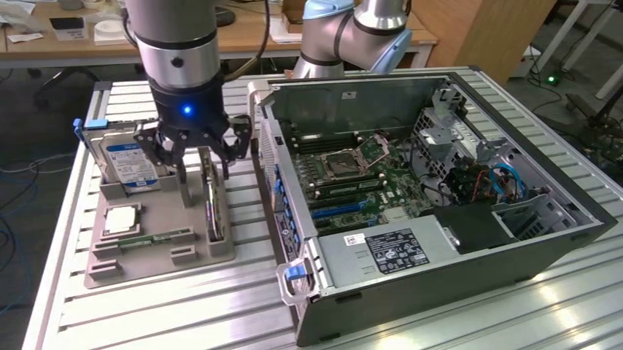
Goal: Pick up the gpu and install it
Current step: 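Pick up the gpu and move the gpu toward the slot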
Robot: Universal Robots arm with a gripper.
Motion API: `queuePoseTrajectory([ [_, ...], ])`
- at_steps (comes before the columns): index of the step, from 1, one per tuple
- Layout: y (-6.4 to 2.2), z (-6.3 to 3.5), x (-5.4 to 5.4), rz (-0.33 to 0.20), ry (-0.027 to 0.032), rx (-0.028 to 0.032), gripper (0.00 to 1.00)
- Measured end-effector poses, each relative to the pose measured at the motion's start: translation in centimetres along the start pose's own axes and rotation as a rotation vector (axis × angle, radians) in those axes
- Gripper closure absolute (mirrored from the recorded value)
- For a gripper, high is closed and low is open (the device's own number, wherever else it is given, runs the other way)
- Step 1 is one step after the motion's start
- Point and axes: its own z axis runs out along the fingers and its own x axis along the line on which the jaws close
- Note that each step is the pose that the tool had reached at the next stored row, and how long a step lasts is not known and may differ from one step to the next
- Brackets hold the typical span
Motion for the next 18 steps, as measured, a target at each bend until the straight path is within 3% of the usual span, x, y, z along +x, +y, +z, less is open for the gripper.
queuePoseTrajectory([
  [18,-0.18,3.28,0.0,0.000,0.0000,0.0000,0.35],
])
